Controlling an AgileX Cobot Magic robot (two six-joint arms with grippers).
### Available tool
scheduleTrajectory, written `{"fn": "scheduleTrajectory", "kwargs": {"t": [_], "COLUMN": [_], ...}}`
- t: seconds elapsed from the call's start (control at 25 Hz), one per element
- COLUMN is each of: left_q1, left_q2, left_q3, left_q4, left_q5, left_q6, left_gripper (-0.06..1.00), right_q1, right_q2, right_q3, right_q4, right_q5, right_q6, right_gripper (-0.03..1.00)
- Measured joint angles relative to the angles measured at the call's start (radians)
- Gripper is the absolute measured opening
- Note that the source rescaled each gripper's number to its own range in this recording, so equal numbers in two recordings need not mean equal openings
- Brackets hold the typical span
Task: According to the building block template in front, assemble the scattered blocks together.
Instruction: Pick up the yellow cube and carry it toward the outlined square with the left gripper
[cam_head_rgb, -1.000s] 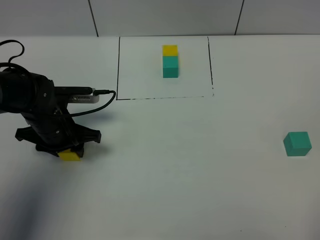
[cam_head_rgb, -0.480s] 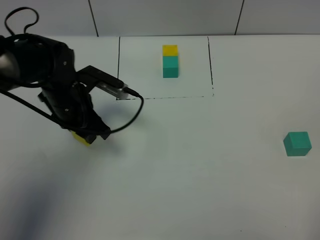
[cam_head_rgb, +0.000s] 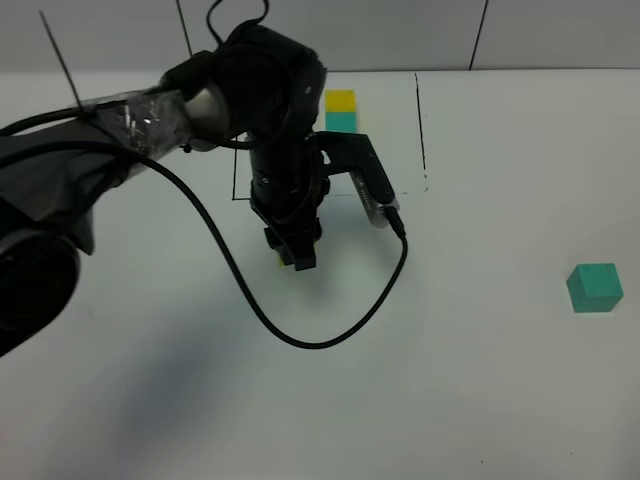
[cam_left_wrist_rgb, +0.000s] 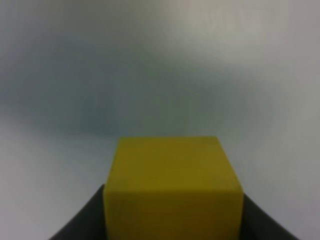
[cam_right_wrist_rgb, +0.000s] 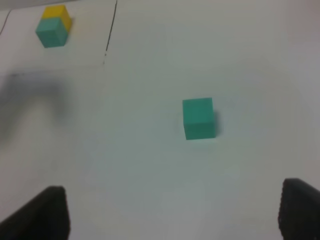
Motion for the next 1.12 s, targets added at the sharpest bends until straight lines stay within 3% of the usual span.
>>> {"fn": "scheduleTrajectory", "kwargs": {"t": [0.32, 0.6, 1.12], "left_q1": [-0.041, -0.046, -0.046], "left_q2": [0.169, 0.218, 0.243], "left_q3": [-0.26, -0.273, -0.279], "left_q4": [0.001, 0.001, 0.003], "left_q5": [0.02, 0.02, 0.02], "left_q6": [0.08, 0.142, 0.144], "left_gripper": [0.0, 0.0, 0.0], "right_q1": [0.0, 0.0, 0.0], "right_q2": [0.0, 0.0, 0.0], "right_q3": [0.0, 0.0, 0.0], "right_q4": [0.0, 0.0, 0.0], "right_q5": [0.0, 0.0, -0.001], "right_q6": [0.0, 0.0, 0.0], "right_gripper": [0.71, 0.71, 0.71]}}
